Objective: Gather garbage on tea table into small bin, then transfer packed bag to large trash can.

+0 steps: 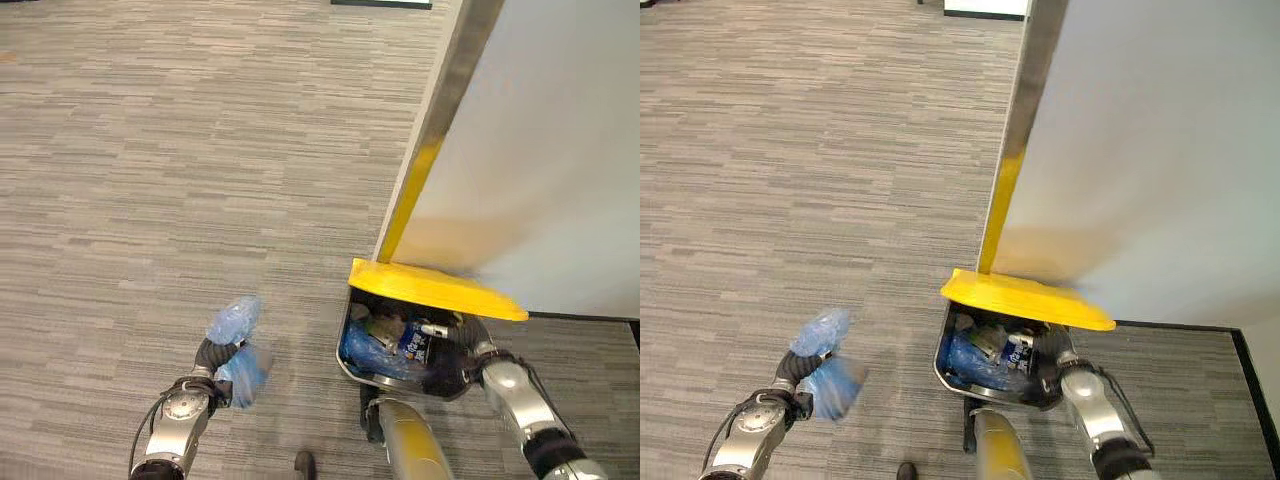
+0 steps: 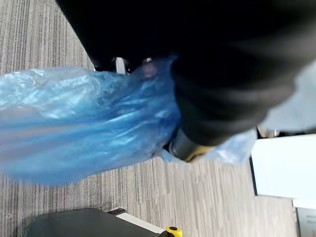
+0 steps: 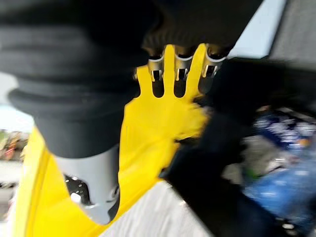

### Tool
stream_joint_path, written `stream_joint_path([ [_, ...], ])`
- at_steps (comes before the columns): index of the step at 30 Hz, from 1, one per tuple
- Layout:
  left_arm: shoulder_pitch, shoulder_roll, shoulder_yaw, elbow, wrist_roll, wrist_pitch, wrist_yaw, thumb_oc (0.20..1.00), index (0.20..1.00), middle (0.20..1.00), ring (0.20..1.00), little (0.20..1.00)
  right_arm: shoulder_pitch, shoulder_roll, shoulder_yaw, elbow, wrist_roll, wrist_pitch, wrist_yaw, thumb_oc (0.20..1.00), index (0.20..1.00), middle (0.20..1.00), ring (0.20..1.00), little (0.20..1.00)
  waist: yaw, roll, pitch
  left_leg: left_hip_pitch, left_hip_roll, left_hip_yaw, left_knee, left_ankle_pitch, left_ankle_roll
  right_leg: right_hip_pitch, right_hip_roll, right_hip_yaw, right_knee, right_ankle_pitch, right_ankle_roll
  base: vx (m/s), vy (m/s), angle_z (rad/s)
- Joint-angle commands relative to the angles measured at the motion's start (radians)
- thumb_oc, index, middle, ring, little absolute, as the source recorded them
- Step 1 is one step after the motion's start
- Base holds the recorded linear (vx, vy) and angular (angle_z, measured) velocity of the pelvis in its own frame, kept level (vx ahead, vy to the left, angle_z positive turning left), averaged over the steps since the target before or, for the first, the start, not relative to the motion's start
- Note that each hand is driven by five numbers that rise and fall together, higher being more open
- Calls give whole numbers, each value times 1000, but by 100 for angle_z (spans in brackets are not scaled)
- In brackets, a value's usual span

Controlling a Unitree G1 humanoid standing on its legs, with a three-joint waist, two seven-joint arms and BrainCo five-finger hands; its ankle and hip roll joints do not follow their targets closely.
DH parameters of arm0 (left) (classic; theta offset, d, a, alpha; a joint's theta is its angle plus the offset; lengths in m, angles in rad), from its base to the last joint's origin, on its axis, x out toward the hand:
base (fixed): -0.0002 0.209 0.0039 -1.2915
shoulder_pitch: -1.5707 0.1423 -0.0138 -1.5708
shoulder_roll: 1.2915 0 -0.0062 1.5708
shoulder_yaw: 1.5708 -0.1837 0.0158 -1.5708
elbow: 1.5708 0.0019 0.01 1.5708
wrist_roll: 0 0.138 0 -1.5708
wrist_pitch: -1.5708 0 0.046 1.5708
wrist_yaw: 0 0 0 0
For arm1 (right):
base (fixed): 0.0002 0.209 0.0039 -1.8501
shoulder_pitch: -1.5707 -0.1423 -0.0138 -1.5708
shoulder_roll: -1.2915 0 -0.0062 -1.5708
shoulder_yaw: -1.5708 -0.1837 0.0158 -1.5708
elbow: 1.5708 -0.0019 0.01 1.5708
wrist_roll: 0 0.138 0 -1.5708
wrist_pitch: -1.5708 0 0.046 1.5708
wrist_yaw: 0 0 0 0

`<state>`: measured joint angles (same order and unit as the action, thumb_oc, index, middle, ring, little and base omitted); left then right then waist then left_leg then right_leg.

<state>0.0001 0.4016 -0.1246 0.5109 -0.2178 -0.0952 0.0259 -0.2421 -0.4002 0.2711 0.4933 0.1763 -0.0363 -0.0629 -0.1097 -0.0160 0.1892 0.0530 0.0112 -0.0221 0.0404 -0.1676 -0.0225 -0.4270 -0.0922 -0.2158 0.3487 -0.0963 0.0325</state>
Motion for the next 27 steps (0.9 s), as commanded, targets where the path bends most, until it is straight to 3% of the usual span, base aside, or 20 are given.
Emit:
stream_joint_path([
  [1,-69,33,-22,-98,-35,-84,-8,200,200,200,200,200,-100,23,20,-24,23,-62,-14,1000,1000,1000,1000,1000,38,-22,23,138,-112,-4,38,-190,44,-12,-32,-9,-296,289,132,-18,-25,11],
  [7,-139,57,-112,-131,-49,-100,-29,200,200,200,200,200,-261,-9,92,29,-2,-52,-21,1000,1000,1000,1000,1000,53,-27,46,108,-113,-6,62,-189,39,-22,-41,-6,-292,290,131,-35,-21,9],
  [13,-319,69,-308,-184,-5,-107,-66,200,200,200,200,200,-404,-68,158,181,-53,-32,-35,1000,1000,1000,1000,1000,41,-43,77,77,-122,5,92,-197,41,-48,-39,8,-282,297,135,-51,-24,1],
  [16,-357,63,-335,-188,-6,-110,-69,200,200,200,200,200,-427,-82,167,201,-64,-30,-37,1000,1000,1000,1000,1000,38,-45,83,75,-123,8,96,-198,41,-51,-38,13,-280,298,136,-38,-4,-6],
  [22,-612,31,-461,-133,28,-113,-28,200,200,200,200,200,-562,-136,238,240,-100,-18,-56,1000,1000,1000,1000,1000,-6,-51,115,54,-138,42,106,-200,43,-77,-33,32,-275,310,145,-53,7,-12],
  [27,-721,7,-513,-100,44,-109,-4,200,200,200,200,200,-648,-172,266,270,-88,-14,-65,1000,1000,1000,1000,1000,-26,-44,144,37,-148,66,116,-196,43,-89,-37,35,-277,317,150,-46,12,-24],
])
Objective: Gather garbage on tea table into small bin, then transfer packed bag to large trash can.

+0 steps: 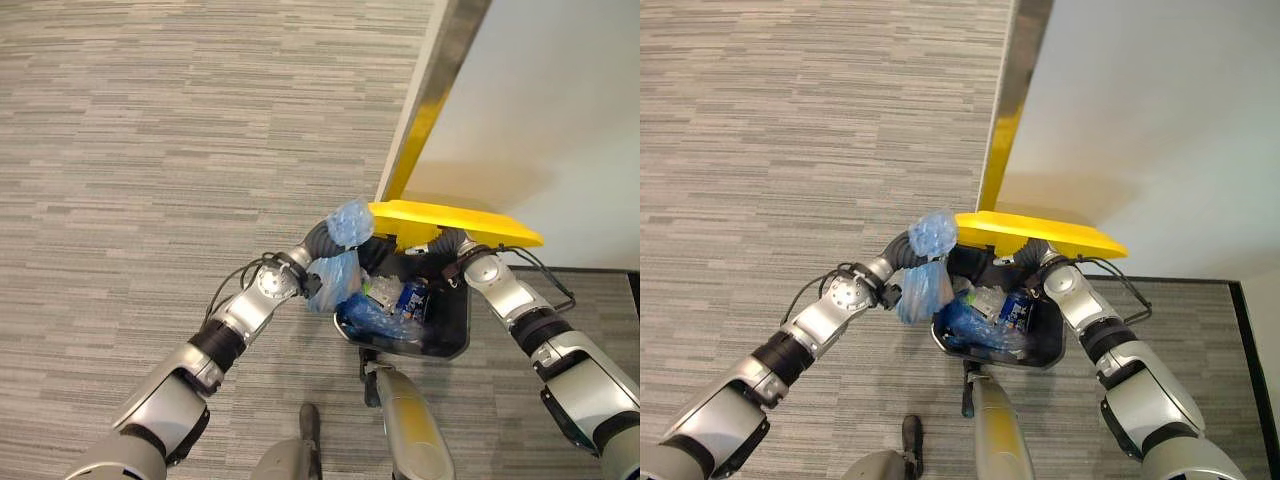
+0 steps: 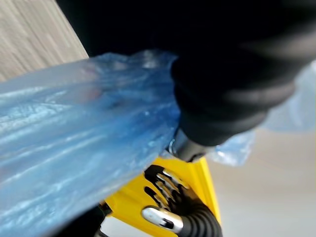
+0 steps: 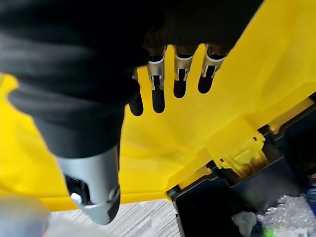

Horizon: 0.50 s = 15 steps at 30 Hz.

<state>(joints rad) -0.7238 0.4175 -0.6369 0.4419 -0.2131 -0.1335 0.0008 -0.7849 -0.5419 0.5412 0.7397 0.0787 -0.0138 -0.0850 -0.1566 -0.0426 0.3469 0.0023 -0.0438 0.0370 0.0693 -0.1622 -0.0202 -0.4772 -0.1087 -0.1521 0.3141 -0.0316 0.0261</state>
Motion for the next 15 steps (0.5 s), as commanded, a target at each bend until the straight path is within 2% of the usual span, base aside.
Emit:
stream_joint_path([
  [1,-10,-13,-11,-22,43,-69,19,200,200,200,200,200,-117,-33,1,29,13,-37,-44,1000,1000,1000,1000,1000,18,-15,-9,83,-95,8,88,-200,41,-42,-21,-29,-243,253,156,-34,6,-14],
  [3,-25,-19,-21,-3,47,-67,19,200,200,200,200,200,-134,-40,6,34,17,-37,-46,1000,1000,1000,1000,1000,14,-12,-4,78,-96,10,89,-199,40,-48,-21,-28,-242,254,156,-34,3,-10],
  [8,-116,-70,-105,165,120,-42,22,200,200,200,200,200,-259,-51,51,72,30,-33,-63,1000,1000,1000,1000,1000,-13,5,42,31,-104,26,113,-194,37,-86,-30,-26,-231,255,157,-58,17,-8],
  [10,-169,-104,-138,285,191,-24,39,200,200,200,200,200,-343,-43,89,83,32,-32,-79,1000,1000,1000,1000,1000,-29,12,77,-18,-108,48,146,-197,37,-120,-38,-26,-221,254,159,-72,25,-6],
  [15,-261,-134,-156,428,316,2,99,200,200,200,200,200,-418,-28,121,24,41,-50,-118,1000,1000,1000,1000,1000,-49,26,129,-100,-99,91,206,-216,37,-179,-39,-34,-200,251,159,-33,28,-13],
])
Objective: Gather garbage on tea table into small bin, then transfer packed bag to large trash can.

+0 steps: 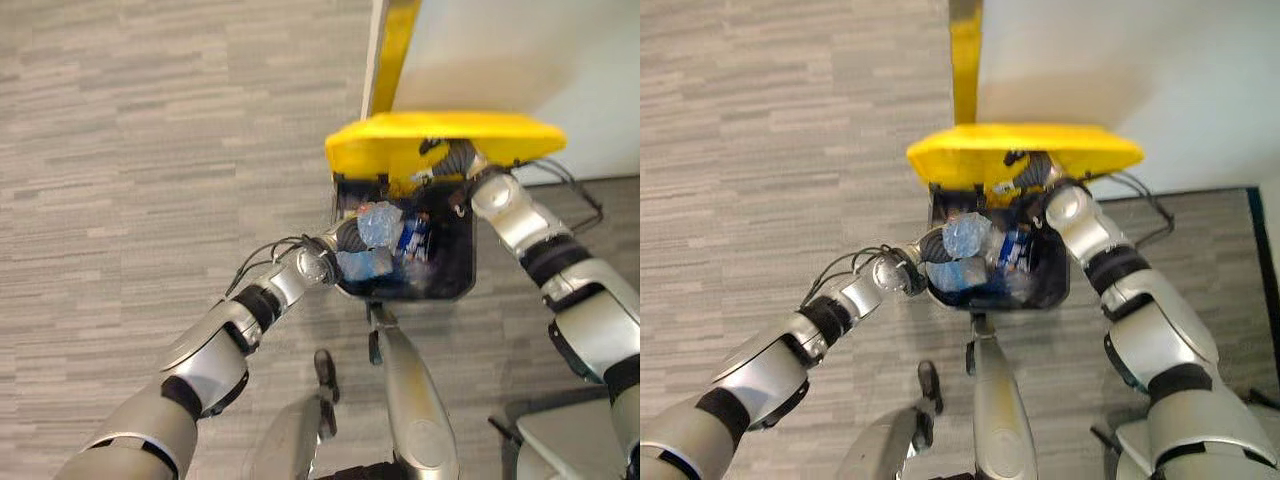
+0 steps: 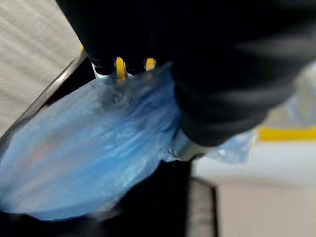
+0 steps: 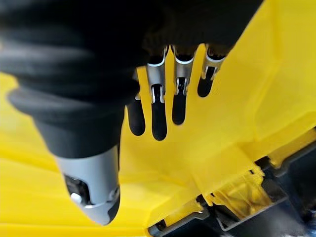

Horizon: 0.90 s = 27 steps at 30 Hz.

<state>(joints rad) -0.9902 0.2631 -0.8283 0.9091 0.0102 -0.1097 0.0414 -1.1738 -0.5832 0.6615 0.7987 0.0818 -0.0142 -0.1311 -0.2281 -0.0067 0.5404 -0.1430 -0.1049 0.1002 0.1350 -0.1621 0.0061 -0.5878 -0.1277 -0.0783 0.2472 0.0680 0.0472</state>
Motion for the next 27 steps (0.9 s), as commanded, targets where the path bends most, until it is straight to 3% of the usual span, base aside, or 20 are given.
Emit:
stream_joint_path([
  [1,-4,20,33,-28,116,-15,63,260,260,260,260,260,-27,15,0,-56,41,-56,-79,1000,1000,1000,1000,1000,20,-9,-62,34,-35,35,147,-218,11,-79,-20,-112,-128,150,137,9,44,-12],
  [2,-13,23,35,-22,144,-6,71,536,536,536,536,536,-21,21,-5,-76,43,-63,-88,1000,1000,1000,1000,1000,18,-7,-58,30,-32,40,146,-219,12,-86,-20,-116,-126,150,137,11,27,-19],
  [3,-18,24,39,-13,164,-1,78,1000,1000,1000,1000,1000,-8,26,-11,-93,39,-68,-92,1000,1000,1000,1000,1000,19,-5,-57,28,-31,43,148,-220,12,-93,-19,-119,-123,150,137,12,12,-26],
  [13,102,62,141,-76,153,5,94,1000,1000,1000,1000,1000,184,11,-71,-213,-16,-73,-83,1000,1000,1000,1000,1000,27,-10,-69,63,-31,32,135,-222,14,-59,-24,-125,-136,161,135,8,-7,-4],
  [19,270,101,247,-243,51,-15,72,1000,1000,1000,1000,1000,377,2,-170,-279,-50,-60,-59,1000,1000,1000,1000,1000,41,-44,-122,86,-35,13,155,-228,17,-8,-39,-128,-160,169,132,-15,-53,15],
  [22,459,147,373,-360,-34,-33,38,1000,1000,1000,1000,1000,575,19,-280,-340,-55,-58,-31,1000,1000,1000,1000,1000,66,-66,-156,127,-20,2,168,-243,13,56,-39,-135,-195,184,135,-39,-62,24],
  [26,681,204,535,-427,-105,-41,10,1000,1000,1000,1000,1000,773,66,-390,-404,-58,-60,7,1000,1000,1000,1000,1000,97,-102,-178,151,-33,-8,180,-239,17,124,-47,-151,-245,214,152,-99,-3,11],
  [27,830,230,662,-437,-150,-40,-7,1000,1000,1000,1000,1000,890,95,-455,-418,-58,-56,34,1000,1000,1000,1000,1000,121,-115,-197,167,-48,-5,178,-218,27,162,-48,-168,-256,221,170,-130,57,0],
])
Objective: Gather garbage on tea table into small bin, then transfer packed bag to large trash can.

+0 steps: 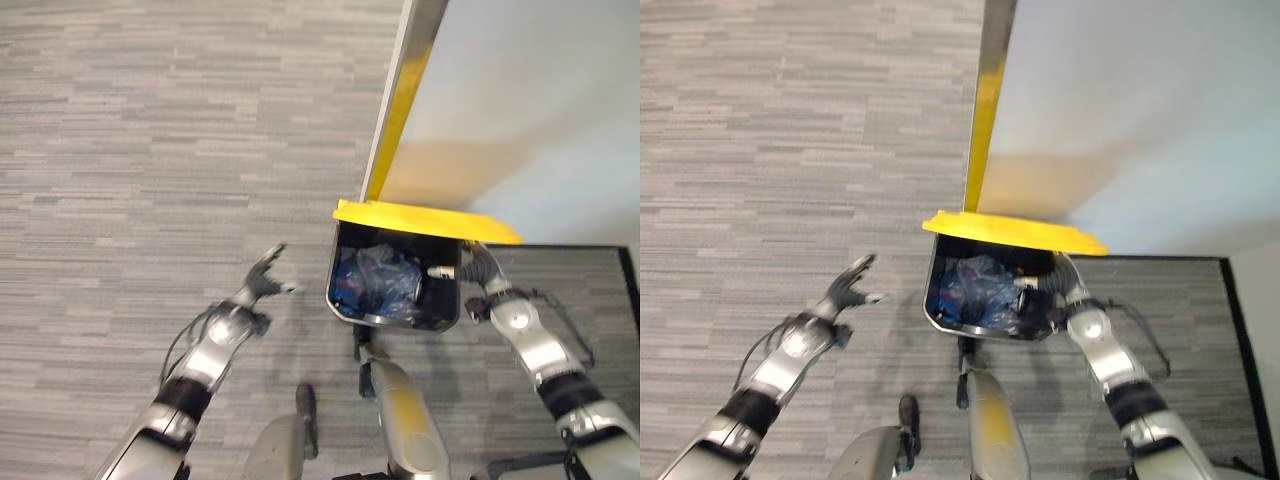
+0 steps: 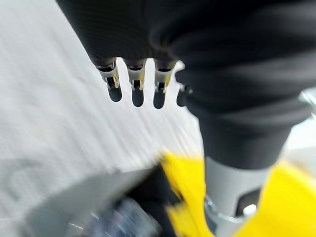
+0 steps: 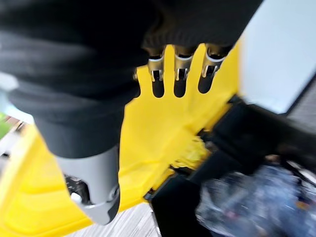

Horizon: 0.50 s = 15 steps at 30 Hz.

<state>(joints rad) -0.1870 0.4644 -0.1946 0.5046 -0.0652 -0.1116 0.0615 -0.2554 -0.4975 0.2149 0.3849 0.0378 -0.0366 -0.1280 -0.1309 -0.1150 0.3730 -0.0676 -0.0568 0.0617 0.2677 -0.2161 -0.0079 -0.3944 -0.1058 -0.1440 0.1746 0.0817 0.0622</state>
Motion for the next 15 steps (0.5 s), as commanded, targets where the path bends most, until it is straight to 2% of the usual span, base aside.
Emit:
stream_joint_path([
  [1,28,30,29,-33,-75,-38,-27,1000,1000,1000,1000,1000,-28,11,-9,-5,-14,-33,31,1000,1000,1000,1000,1000,20,-14,-32,90,-103,32,41,-158,42,-34,-77,-101,-184,209,155,-128,73,-13],
  [3,154,33,141,-37,-93,-26,-39,1000,1000,1000,1000,1000,67,20,-72,-3,-12,-27,57,1000,1000,1000,1000,1000,34,-11,-56,128,-104,30,-19,-121,54,-21,-77,-106,-156,216,171,-69,73,-13],
  [4,170,30,159,-32,-101,-23,-39,1000,1000,1000,1000,1000,89,27,-86,3,-13,-24,66,1000,1000,1000,1000,1000,31,-11,-56,137,-105,28,-36,-111,60,-25,-76,-96,-138,240,180,-93,80,-10],
  [5,189,24,180,-24,-106,-20,-37,1000,1000,1000,1000,1000,105,31,-95,8,-14,-19,70,1000,1000,1000,1000,1000,35,-2,-52,139,-95,25,-49,-93,62,-25,-65,-90,-103,233,186,-155,50,-29],
  [6,211,18,197,-15,-108,-14,-36,1000,1000,1000,1000,1000,128,40,-110,17,-1,-19,72,1000,1000,1000,1000,1000,37,-1,-53,128,-94,25,-68,-61,67,-20,-66,-82,-62,206,183,-313,68,-48],
  [7,235,14,213,-9,-114,-9,-36,1000,1000,1000,1000,1000,163,51,-133,25,4,-22,71,1000,1000,1000,1000,1000,45,18,-59,104,-79,26,-95,-22,70,-5,-57,-48,46,127,151,-303,54,-42],
  [10,261,12,234,-6,-117,0,-38,1000,1000,1000,1000,1000,211,64,-162,34,15,-26,72,1000,1000,1000,1000,1000,65,54,-79,80,-36,30,-142,27,70,19,-29,15,241,-4,108,-190,11,-5],
  [11,270,12,242,-1,-116,5,-37,1000,1000,1000,1000,1000,220,67,-167,40,15,-25,73,1000,1000,1000,1000,1000,71,58,-86,75,-25,33,-155,36,68,31,-27,33,283,-27,101,-99,-69,-10],
  [12,274,14,250,10,-111,9,-27,1000,1000,1000,1000,1000,232,74,-170,48,22,-28,68,1000,1000,1000,1000,1000,80,55,-93,66,-14,41,-156,45,60,66,-34,45,277,-32,104,-15,-150,-17],
  [14,277,13,241,6,-119,9,-30,1000,1000,1000,1000,1000,257,85,-184,54,28,-24,70,1000,1000,1000,1000,1000,89,26,-119,50,-18,24,-163,60,39,187,0,65,105,-102,89,46,-217,-23],
  [15,288,14,251,10,-121,8,-28,1000,1000,1000,1000,1000,259,84,-185,63,29,-21,70,1000,1000,1000,1000,1000,93,15,-136,43,-10,37,-167,67,32,201,7,61,49,-105,85,39,-174,-9],
])
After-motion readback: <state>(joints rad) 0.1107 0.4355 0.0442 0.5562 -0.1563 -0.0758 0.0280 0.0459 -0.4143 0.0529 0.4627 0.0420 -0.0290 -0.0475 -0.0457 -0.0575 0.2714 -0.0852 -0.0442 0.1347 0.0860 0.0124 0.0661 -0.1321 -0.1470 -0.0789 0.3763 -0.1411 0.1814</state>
